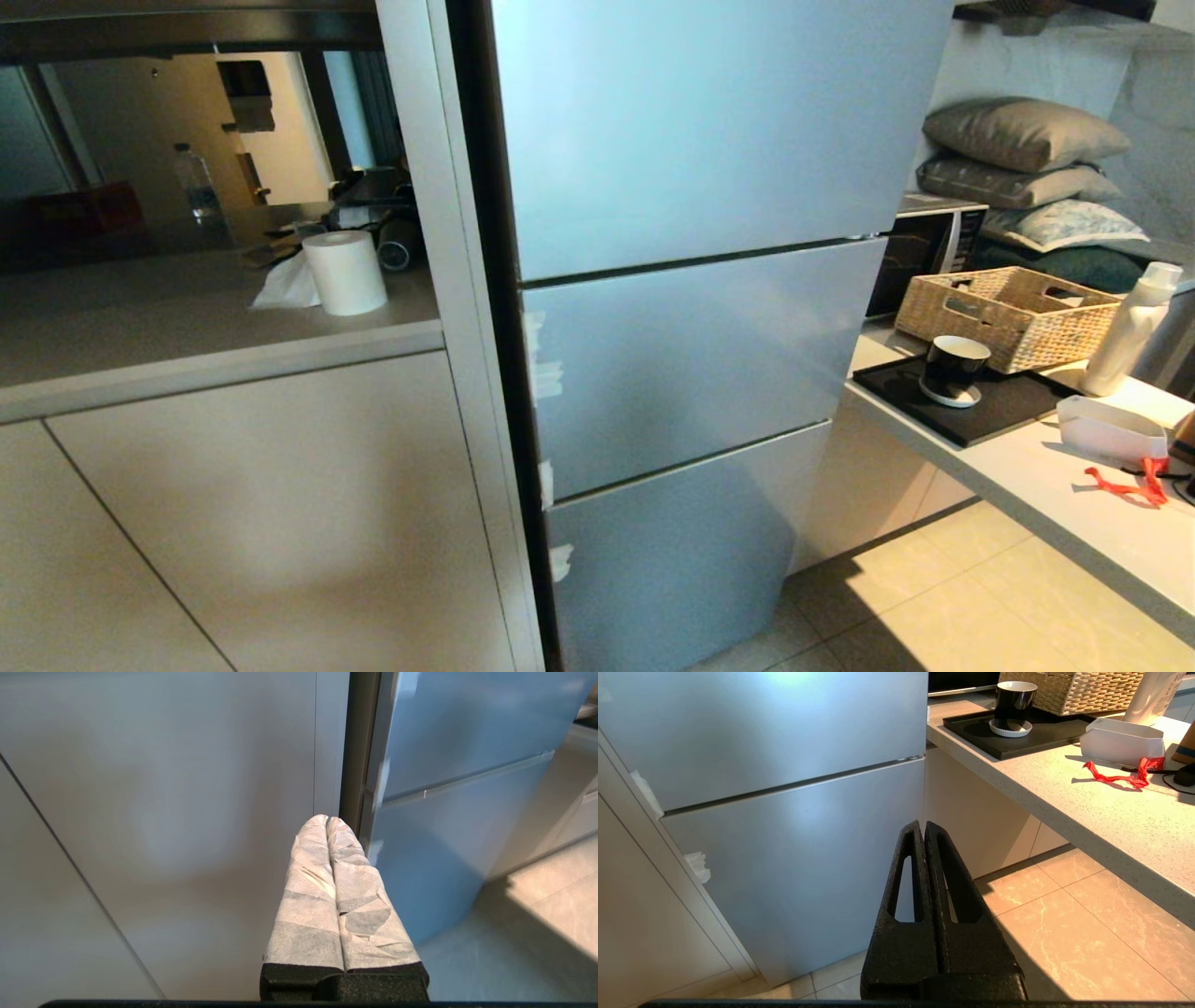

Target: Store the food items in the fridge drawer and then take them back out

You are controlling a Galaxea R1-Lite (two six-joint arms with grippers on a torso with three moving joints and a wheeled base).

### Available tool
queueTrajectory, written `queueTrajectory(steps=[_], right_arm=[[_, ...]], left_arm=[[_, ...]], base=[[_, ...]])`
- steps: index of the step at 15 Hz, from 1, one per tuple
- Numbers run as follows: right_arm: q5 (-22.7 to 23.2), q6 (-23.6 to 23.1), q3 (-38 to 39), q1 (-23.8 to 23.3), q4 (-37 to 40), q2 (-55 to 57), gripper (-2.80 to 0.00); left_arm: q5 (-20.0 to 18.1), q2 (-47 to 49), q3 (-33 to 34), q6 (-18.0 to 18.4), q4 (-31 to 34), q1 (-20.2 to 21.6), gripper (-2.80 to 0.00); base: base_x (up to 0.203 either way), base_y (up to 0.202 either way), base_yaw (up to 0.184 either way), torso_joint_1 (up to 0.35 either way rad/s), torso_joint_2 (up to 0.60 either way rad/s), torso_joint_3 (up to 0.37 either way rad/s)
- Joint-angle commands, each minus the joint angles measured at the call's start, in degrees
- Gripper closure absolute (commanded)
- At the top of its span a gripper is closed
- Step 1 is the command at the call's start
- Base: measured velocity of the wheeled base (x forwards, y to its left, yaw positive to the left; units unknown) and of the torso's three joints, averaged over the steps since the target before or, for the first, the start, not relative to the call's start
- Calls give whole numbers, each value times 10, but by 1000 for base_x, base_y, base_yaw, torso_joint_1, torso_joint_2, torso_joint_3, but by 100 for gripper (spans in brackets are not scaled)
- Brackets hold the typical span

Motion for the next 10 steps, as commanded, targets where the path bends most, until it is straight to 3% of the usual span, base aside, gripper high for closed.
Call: queueTrajectory(steps=[1, 3, 4, 7, 10], right_arm=[[0, 0, 0, 0, 0, 1, 0], [0, 0, 0, 0, 0, 0, 0], [0, 0, 0, 0, 0, 1, 0], [0, 0, 0, 0, 0, 1, 0], [0, 0, 0, 0, 0, 0, 0]], left_arm=[[-6, 6, -35, -5, -8, 0, 0], [-24, 59, -93, -27, -10, -1, 0], [-34, 115, -121, -55, -14, -4, 0], [-64, 326, -200, -171, -59, -15, 0], [-81, 511, -258, -290, -162, -20, 0]], base=[[0, 0, 0, 0, 0, 0], [0, 0, 0, 0, 0, 0], [0, 0, 0, 0, 0, 0], [0, 0, 0, 0, 0, 0], [0, 0, 0, 0, 0, 0]])
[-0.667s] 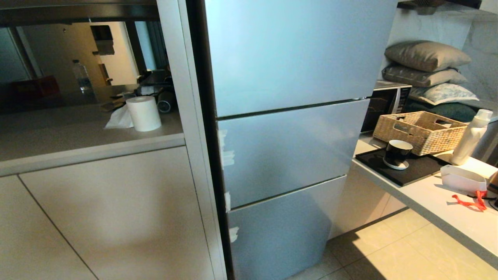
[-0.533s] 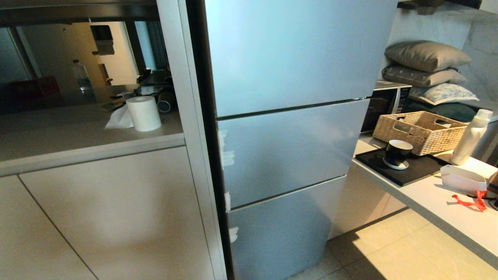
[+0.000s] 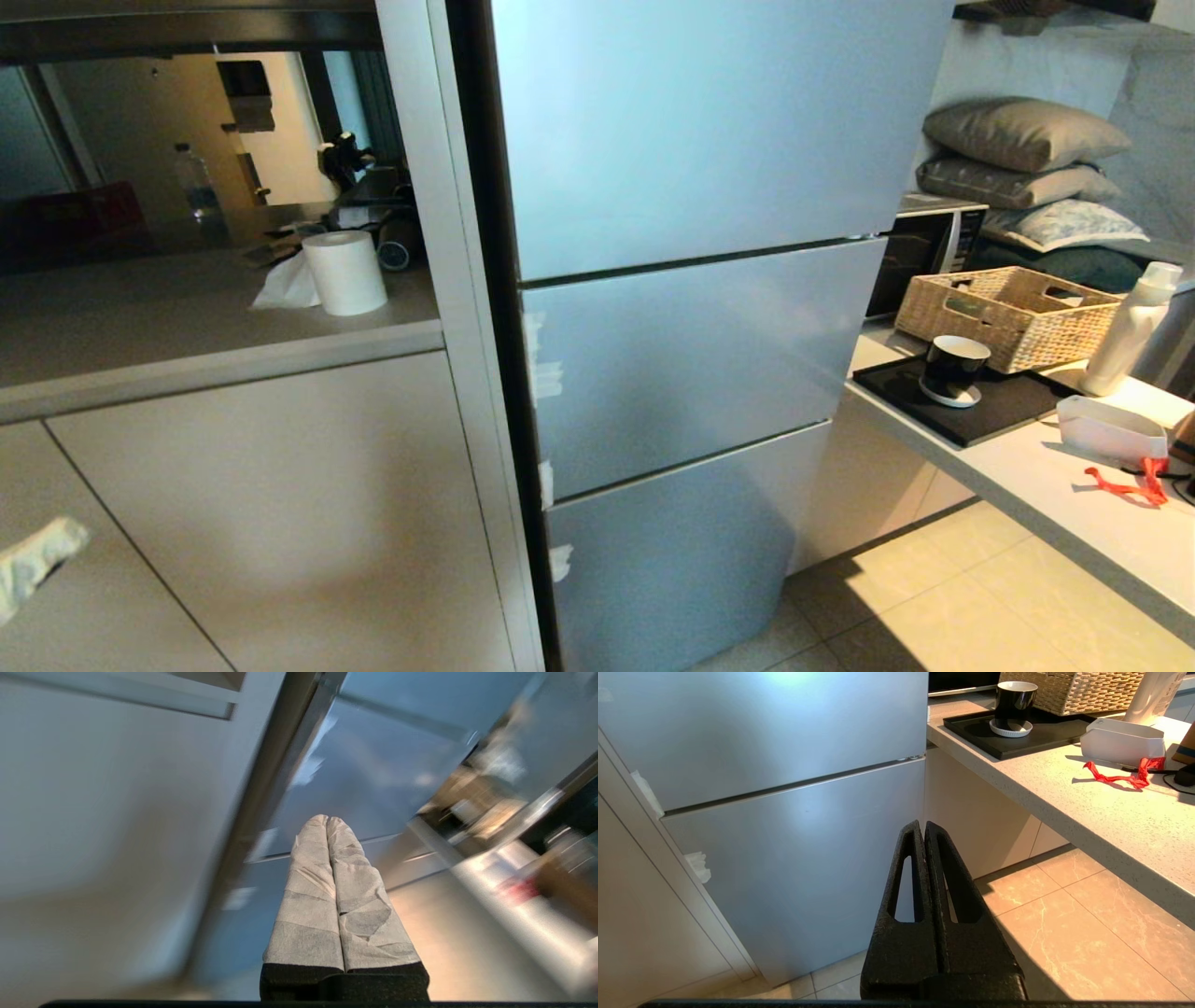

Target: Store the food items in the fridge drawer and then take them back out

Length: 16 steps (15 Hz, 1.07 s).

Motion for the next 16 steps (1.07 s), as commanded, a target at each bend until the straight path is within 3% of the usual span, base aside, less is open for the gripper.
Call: queueTrajectory(steps=[1, 4, 7, 9, 10, 13, 16], right_arm=[[0, 0, 0, -1, 0, 0, 0], [0, 0, 0, 0, 0, 1, 0], [0, 0, 0, -1, 0, 1, 0], [0, 0, 0, -1, 0, 1, 0], [0, 0, 0, 0, 0, 0, 0], [0, 0, 0, 0, 0, 1, 0], [0, 0, 0, -1, 0, 0, 0]], left_arm=[[-6, 222, -49, -91, -79, -3, 0], [-13, 413, -118, -215, -173, -6, 0], [-15, 569, -177, -281, -273, -10, 0], [-1, 640, -196, -298, -346, -34, 0], [23, 668, -208, -302, -365, -56, 0], [89, 736, -276, -306, -380, -100, 0], [102, 780, -319, -306, -381, -112, 0]], base=[[0, 0, 0, 0, 0, 0], [0, 0, 0, 0, 0, 0], [0, 0, 0, 0, 0, 0], [0, 0, 0, 0, 0, 0], [0, 0, 0, 0, 0, 0], [0, 0, 0, 0, 0, 0], [0, 0, 0, 0, 0, 0]])
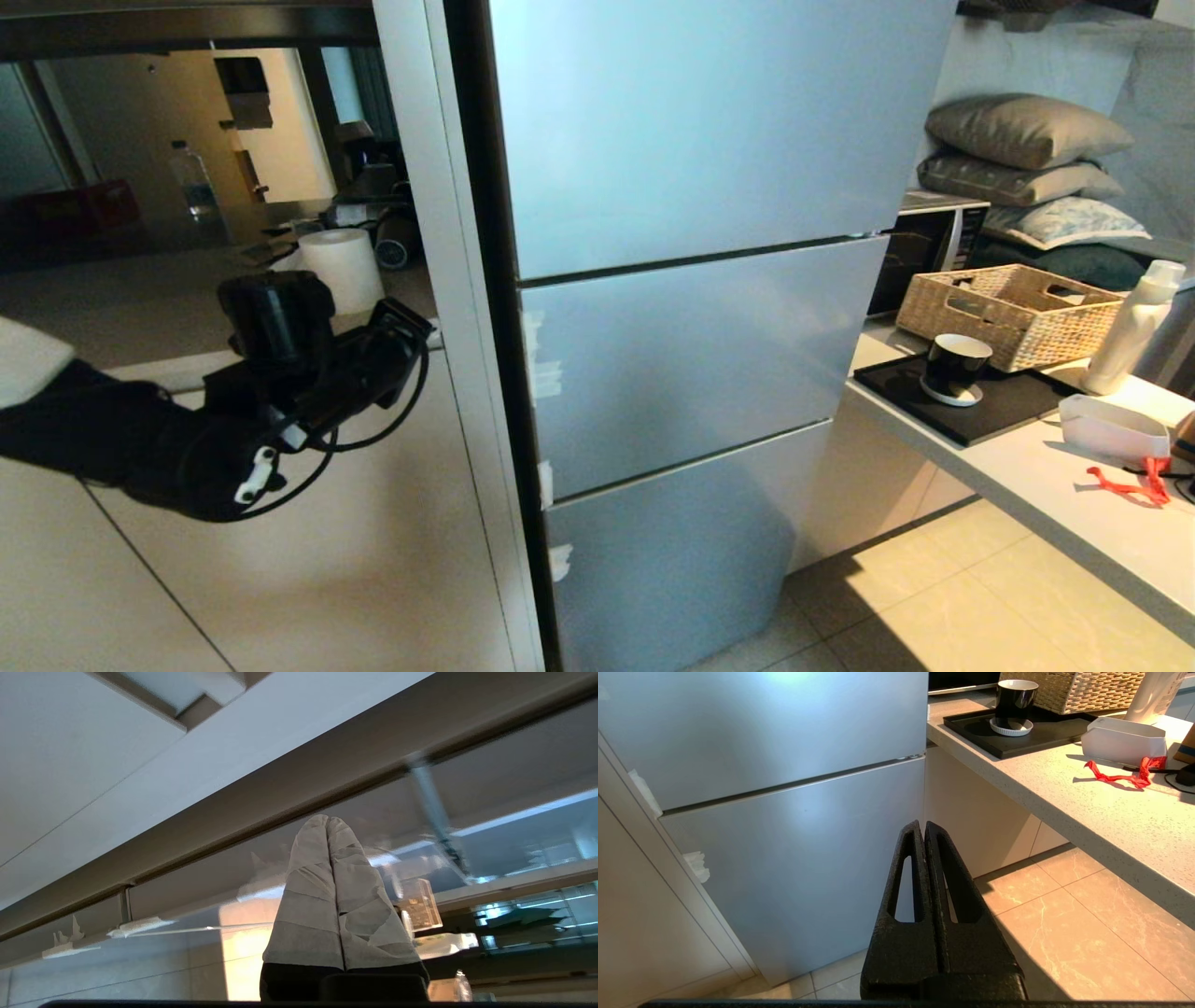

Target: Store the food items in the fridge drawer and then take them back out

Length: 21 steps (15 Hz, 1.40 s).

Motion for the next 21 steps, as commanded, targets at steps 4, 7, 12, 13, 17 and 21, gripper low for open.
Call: queueTrajectory(steps=[4, 7, 12, 13, 17, 21], right_arm=[[0, 0, 0, 0, 0, 0, 0], [0, 0, 0, 0, 0, 1, 0], [0, 0, 0, -1, 0, 1, 0], [0, 0, 0, -1, 0, 1, 0], [0, 0, 0, 0, 0, 1, 0], [0, 0, 0, 0, 0, 0, 0]], left_arm=[[2, 98, -73, -2, -3, -6, 0], [-2, 132, -108, -1, -1, -6, 0], [-6, 194, -175, 1, -1, -12, 0], [-5, 200, -179, 2, -1, -15, 0], [1, 224, -217, 2, -1, -34, 0], [1, 236, -237, 2, 0, -41, 0]], base=[[0, 0, 0, 0, 0, 0], [0, 0, 0, 0, 0, 0], [0, 0, 0, 0, 0, 0], [0, 0, 0, 0, 0, 0], [0, 0, 0, 0, 0, 0], [0, 0, 0, 0, 0, 0]])
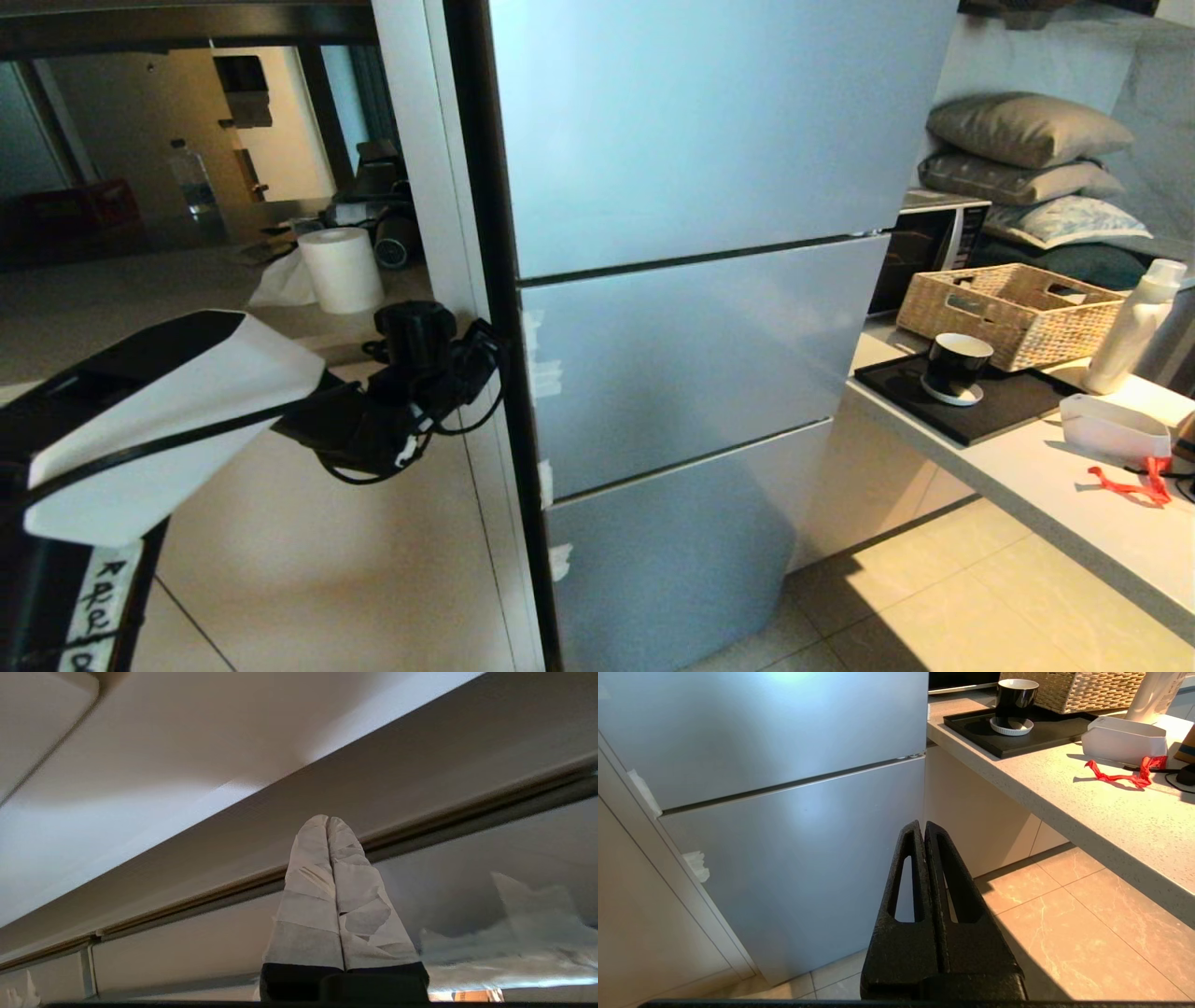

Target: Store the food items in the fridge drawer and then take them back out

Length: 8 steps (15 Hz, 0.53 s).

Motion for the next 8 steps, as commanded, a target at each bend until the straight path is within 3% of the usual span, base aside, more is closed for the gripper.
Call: queueTrajectory(steps=[1, 8], right_arm=[[0, 0, 0, 0, 0, 0, 0], [0, 0, 0, 0, 0, 1, 0]], left_arm=[[-1, 5, -7, -2, -2, -7, 0], [-1, -2, -5, 22, -5, -26, 0]], base=[[0, 0, 0, 0, 0, 0], [0, 0, 0, 0, 0, 0]])
